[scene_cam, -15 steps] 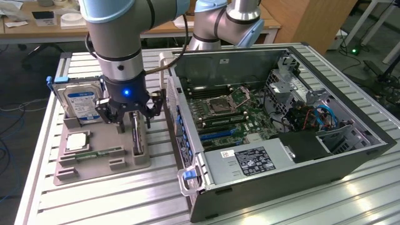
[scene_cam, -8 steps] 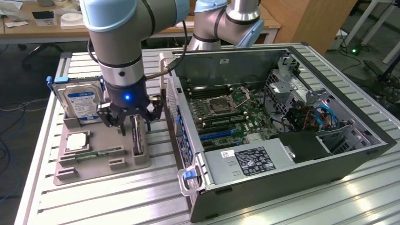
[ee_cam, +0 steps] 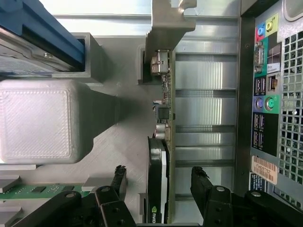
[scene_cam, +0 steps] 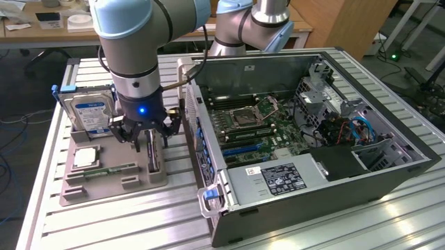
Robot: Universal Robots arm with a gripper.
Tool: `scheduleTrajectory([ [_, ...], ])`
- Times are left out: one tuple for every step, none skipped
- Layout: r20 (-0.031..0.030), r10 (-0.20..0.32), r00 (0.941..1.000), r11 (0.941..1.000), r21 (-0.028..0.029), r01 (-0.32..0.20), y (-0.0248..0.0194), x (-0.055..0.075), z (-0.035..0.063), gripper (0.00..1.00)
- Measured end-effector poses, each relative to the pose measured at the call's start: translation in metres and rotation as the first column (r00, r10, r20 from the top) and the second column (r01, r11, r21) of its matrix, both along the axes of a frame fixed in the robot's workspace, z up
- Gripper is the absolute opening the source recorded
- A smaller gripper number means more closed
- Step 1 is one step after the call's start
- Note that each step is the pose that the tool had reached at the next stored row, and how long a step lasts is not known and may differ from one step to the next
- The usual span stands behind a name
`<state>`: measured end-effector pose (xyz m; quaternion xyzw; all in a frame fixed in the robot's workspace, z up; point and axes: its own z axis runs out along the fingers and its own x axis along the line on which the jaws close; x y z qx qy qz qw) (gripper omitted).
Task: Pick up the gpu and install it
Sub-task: 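Pick up the gpu and move the gpu toward the slot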
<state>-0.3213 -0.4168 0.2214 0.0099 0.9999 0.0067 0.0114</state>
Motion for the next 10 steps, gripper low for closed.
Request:
scheduleTrajectory([
  [0.0002, 0.0, 1.0, 1.0, 0.0001, 0.0, 0.0002, 0.0, -0.0002, 0.66],
  [0.0004, 0.0, 1.0, 1.0, 0.0003, 0.0, 0.0008, 0.0, -0.0007, 0.66],
  [0.0001, -0.002, 1.0, 1.0, 0.0001, 0.002, 0.0016, 0.0, -0.001, 0.66],
  [0.0, -0.004, 1.0, 1.0, 0.0, 0.004, 0.0026, 0.0, -0.0014, 0.66],
  [0.0001, -0.006, 1.0, 1.0, 0.0, 0.006, 0.0036, 0.0, -0.0017, 0.66],
  [0.0, -0.008, 1.0, 1.0, -0.0004, 0.008, 0.0043, 0.0, -0.002, 0.66],
  [0.0002, -0.014, 0.9999, 0.9999, -0.0006, 0.014, 0.0046, 0.0, -0.0025, 0.66],
  [0.0001, -0.022, 0.9997, 0.9997, -0.0009, 0.022, 0.0046, 0.0001, -0.0029, 0.66],
  [-0.0001, -0.027, 0.9996, 0.9996, -0.0011, 0.027, 0.0046, 0.0, -0.0031, 0.66],
  [0.0, -0.028, 0.9996, 0.9996, -0.0011, 0.028, 0.0046, 0.0, -0.0035, 0.66],
])
